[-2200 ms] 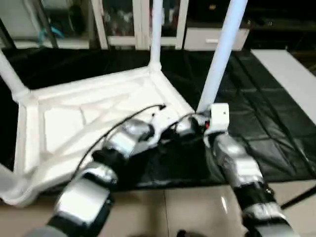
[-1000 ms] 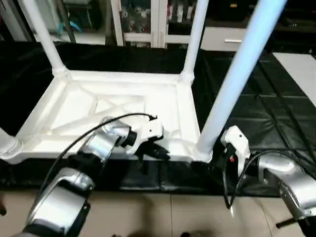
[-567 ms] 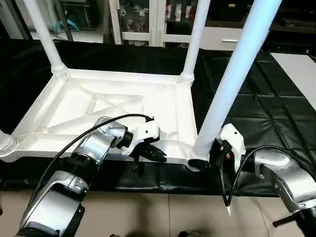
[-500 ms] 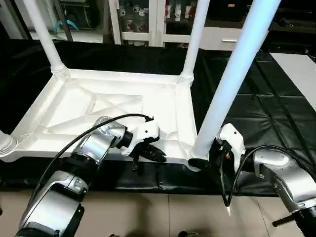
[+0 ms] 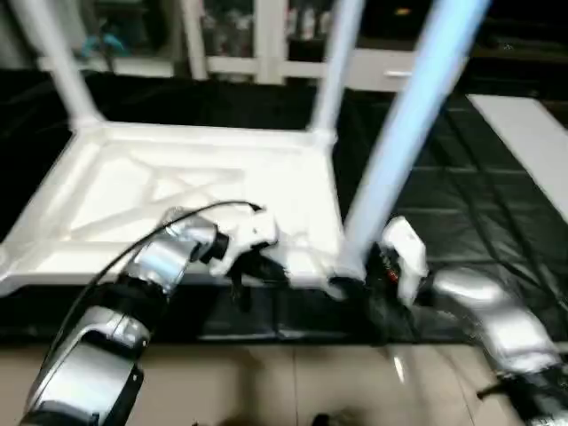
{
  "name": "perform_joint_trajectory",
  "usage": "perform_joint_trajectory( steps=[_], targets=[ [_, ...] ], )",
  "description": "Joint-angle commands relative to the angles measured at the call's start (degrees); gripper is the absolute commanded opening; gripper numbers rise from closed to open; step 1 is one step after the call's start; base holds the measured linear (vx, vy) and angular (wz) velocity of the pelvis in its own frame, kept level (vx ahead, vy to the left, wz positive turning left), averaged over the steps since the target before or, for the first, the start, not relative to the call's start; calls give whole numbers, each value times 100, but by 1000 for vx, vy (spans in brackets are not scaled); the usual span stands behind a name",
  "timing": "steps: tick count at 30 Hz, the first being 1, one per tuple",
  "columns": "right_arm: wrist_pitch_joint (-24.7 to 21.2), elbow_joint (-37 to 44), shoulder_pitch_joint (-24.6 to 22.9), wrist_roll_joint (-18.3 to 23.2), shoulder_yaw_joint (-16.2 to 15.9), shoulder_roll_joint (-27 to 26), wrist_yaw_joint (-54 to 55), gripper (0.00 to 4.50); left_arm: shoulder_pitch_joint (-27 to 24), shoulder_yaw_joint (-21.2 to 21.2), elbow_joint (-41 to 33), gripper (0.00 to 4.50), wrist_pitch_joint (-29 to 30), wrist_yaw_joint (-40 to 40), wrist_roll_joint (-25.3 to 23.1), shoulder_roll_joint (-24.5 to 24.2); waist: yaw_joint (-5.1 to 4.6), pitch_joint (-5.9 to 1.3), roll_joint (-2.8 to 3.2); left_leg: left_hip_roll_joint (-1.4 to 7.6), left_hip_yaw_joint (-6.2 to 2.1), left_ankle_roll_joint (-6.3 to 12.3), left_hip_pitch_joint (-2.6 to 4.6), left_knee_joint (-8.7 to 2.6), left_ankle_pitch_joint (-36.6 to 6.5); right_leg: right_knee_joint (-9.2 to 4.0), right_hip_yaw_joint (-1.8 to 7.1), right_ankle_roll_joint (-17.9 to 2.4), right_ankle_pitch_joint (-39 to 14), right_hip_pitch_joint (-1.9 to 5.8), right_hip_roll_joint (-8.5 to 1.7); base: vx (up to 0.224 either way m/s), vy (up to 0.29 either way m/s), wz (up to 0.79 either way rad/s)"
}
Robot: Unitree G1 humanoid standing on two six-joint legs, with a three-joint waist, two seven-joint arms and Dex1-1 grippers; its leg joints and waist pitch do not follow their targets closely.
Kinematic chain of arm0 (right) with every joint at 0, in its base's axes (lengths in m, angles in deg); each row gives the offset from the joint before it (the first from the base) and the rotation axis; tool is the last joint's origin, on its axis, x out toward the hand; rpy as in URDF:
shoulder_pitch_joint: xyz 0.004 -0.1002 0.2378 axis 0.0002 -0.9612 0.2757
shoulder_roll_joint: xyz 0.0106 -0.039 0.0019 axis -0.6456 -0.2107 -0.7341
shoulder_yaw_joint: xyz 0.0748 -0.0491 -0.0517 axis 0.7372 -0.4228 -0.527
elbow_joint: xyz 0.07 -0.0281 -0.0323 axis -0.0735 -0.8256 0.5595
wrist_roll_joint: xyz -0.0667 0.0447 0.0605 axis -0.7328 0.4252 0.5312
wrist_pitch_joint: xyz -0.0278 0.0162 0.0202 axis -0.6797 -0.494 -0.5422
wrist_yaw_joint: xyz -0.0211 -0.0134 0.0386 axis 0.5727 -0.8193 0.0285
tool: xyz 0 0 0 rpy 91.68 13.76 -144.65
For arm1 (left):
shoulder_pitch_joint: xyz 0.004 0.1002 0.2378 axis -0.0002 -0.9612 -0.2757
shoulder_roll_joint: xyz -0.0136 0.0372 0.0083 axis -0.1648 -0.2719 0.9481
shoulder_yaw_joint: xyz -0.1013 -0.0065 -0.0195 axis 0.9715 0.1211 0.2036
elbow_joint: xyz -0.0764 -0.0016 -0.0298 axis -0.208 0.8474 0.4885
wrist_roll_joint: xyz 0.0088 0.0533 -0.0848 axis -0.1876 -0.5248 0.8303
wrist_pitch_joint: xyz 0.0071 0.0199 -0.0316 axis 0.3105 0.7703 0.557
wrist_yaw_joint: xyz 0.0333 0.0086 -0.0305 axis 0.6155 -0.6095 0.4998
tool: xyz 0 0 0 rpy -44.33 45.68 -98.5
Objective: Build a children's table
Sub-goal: Rotate leg to tighten
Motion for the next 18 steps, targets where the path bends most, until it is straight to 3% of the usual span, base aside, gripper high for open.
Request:
perform_joint_trajectory(
  steps=[1,4,8,10,13,15,18],
  targets=[
    [203,-259,366,94,653,-144,940,269,-199,-339,260,0,27,-8,-50,323,18,-305,-10,69,-46,35,38,-452,-1748,-434,126,-1050,-2491,263,-191,0,0,0],
    [347,-645,567,5,924,-559,1834,269,-19,-182,615,0,116,801,-121,627,-11,-319,-21,65,-29,49,25,-444,-1635,-392,127,-1171,-2024,266,-161,0,0,0],
    [553,-1160,776,-572,869,-1081,3159,269,288,184,1163,0,327,2371,-160,1169,-13,-322,-19,42,-1,28,52,-419,-1597,-404,138,-1205,-1997,245,-151,0,0,0],
    [692,-1360,870,-658,926,-1304,3626,268,381,317,1343,0,314,2881,-165,1343,23,-349,-40,35,11,161,41,-407,-1400,-381,144,-1210,-1760,284,-148,0,0,0],
    [940,-1862,1095,-707,1216,-1809,4873,268,564,537,1687,0,180,3887,-190,1643,34,-364,-19,17,26,180,44,-400,-1242,-366,144,-1186,-1633,270,-148,0,0,0],
    [1029,-2064,1180,-732,1274,-1945,5197,268,610,558,1786,0,132,4076,-201,1711,45,-373,0,16,32,212,65,-395,-1223,-352,143,-1183,-1483,267,-130,0,0,0],
    [1225,-2297,1304,-846,1244,-2068,5406,268,659,573,1894,0,77,4214,-214,1781,52,-379,-1,5,34,319,32,-392,-1092,-328,131,-1193,-1232,294,-133,0,0,0]
  ],
)
